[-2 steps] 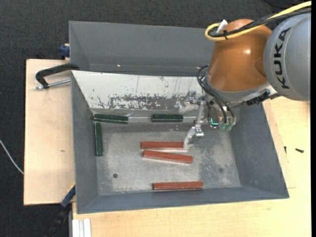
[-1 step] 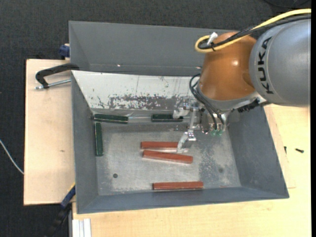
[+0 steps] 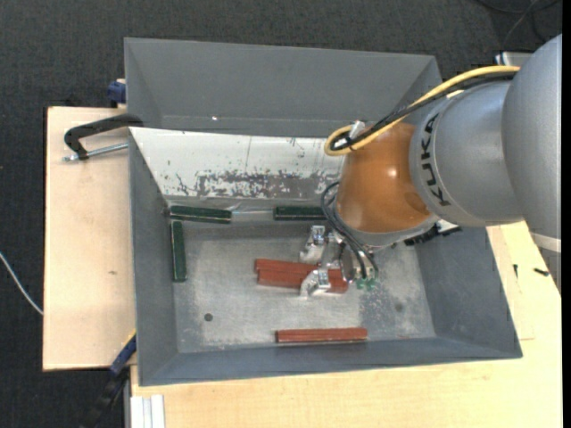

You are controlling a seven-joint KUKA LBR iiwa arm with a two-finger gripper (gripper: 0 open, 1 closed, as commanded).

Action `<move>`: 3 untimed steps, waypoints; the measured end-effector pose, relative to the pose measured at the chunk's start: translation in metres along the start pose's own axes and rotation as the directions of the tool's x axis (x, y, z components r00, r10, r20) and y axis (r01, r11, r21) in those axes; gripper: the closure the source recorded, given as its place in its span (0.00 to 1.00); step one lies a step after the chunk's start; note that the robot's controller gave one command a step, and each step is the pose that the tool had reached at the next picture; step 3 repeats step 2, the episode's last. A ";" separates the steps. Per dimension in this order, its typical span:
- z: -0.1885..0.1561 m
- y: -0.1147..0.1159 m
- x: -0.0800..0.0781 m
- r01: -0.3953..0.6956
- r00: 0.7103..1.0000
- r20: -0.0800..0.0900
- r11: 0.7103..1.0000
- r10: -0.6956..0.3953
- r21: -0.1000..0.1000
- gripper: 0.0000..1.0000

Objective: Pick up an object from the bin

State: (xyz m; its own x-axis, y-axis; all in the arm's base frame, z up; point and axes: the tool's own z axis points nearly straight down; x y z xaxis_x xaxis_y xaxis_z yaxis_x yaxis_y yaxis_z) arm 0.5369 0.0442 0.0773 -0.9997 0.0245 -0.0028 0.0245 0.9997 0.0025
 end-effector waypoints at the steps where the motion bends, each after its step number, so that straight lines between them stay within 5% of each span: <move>1: 0.000 0.000 0.000 0.000 1.000 0.000 1.000 0.000 0.000 1.00; 2: -0.174 0.020 0.013 0.015 1.000 0.010 1.000 -0.015 -0.001 1.00; 3: -0.174 0.020 0.013 0.015 1.000 0.010 1.000 -0.015 -0.001 1.00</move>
Offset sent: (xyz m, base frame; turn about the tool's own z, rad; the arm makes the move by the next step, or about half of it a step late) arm -0.0157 0.0181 0.1691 -0.0134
